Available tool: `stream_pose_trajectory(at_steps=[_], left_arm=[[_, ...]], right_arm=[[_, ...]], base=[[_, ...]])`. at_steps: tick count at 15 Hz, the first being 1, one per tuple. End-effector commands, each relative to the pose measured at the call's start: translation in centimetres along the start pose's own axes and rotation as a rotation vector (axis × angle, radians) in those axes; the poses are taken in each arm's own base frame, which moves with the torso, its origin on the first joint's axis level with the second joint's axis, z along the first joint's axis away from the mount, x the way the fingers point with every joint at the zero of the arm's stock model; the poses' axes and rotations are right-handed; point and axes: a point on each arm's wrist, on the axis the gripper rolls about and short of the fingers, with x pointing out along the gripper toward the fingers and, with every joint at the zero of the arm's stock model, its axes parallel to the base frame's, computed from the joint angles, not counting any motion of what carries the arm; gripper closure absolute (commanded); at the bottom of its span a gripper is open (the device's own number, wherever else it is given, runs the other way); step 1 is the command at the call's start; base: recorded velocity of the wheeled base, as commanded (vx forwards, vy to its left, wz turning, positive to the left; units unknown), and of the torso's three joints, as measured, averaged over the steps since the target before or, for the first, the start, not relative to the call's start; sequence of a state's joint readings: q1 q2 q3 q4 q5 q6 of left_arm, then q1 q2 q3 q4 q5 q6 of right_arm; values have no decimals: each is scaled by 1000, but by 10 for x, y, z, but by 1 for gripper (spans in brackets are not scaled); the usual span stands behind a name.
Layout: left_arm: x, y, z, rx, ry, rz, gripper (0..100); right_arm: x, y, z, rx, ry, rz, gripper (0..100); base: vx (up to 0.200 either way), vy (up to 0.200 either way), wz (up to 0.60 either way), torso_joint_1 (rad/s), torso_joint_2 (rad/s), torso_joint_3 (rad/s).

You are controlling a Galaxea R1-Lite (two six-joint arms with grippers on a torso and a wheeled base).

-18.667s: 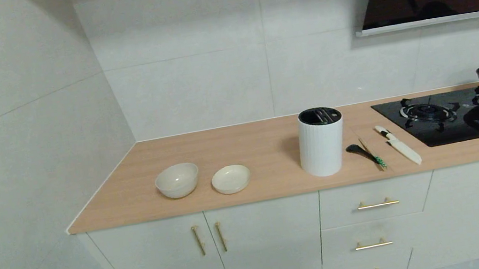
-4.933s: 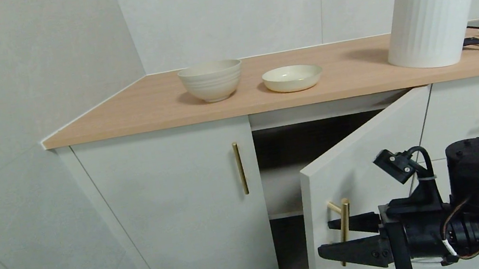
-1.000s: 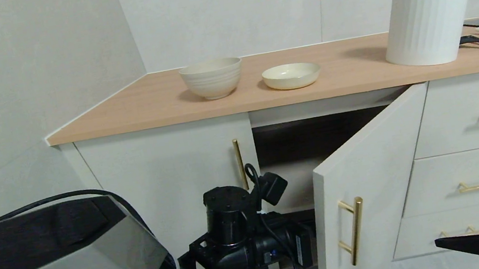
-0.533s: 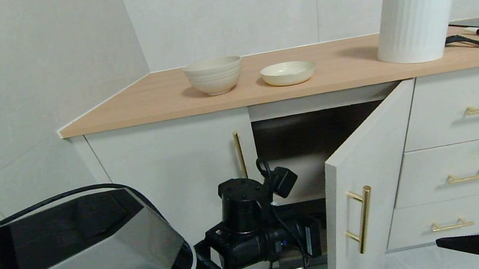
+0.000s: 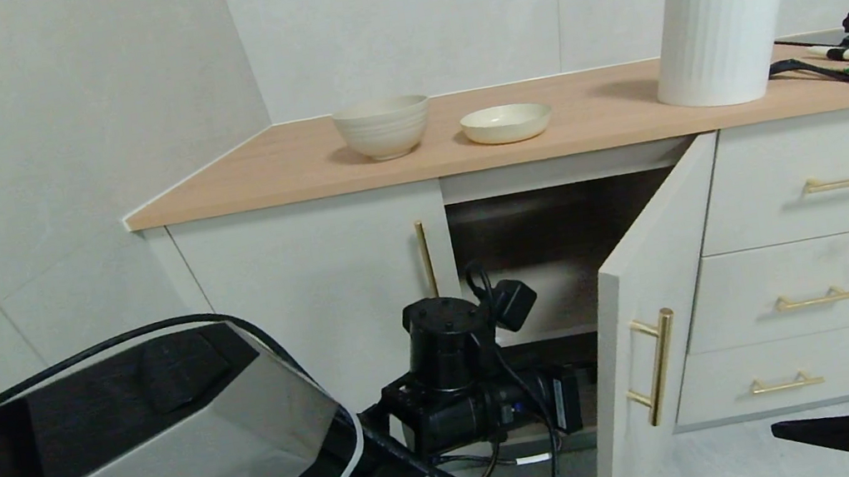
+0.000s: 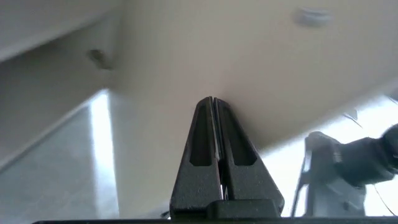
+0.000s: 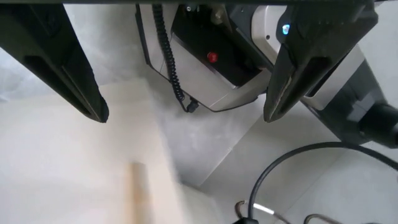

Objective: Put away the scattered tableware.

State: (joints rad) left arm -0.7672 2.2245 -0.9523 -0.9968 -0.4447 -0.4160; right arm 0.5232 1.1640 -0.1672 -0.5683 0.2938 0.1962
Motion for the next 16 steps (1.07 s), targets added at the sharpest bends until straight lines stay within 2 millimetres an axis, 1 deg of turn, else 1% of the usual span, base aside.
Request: stream_pose_trajectory(at_steps=[1,4,7,9,10,11,12,13,14,15,16], left_arm=[[2,1,2,0,-8,0,100],[14,6,3,-1,-5,3,100],[21,8,5,-9,-2,46,100],[26,3,9,-4,-34,122,100],[30,-3,10,1,-49,163,100],[33,-11,9,8,-52,164,100],[33,-27,9,22,-51,132,100],[24,-66,6,47,-24,27,100],[6,-97,4,69,23,-131,100],[-20,-114,4,80,83,-290,100],[-32,-115,5,81,111,-350,100]], right_arm=[[-1,0,0,-1,-3,1,0],[-1,0,0,-1,-3,3,0],[-2,1,0,-3,-6,8,0],[-4,3,1,-10,-17,19,0],[-5,5,0,-17,-21,33,0],[-7,7,1,-26,-27,48,0],[-9,11,0,-39,-33,73,0],[-18,20,-1,-68,-61,133,0],[-27,28,-5,-97,-74,218,0],[-39,35,-9,-124,-68,319,0],[-46,37,-11,-129,-52,360,0]], base=[[0,0,0,0,0,0],[0,0,0,0,0,0],[0,0,0,0,0,0],[0,0,0,0,0,0],[0,0,0,0,0,0],[0,0,0,0,0,0],[0,0,0,0,0,0],[0,0,0,0,0,0],[0,0,0,0,0,0],[0,0,0,0,0,0],[0,0,0,0,0,0]])
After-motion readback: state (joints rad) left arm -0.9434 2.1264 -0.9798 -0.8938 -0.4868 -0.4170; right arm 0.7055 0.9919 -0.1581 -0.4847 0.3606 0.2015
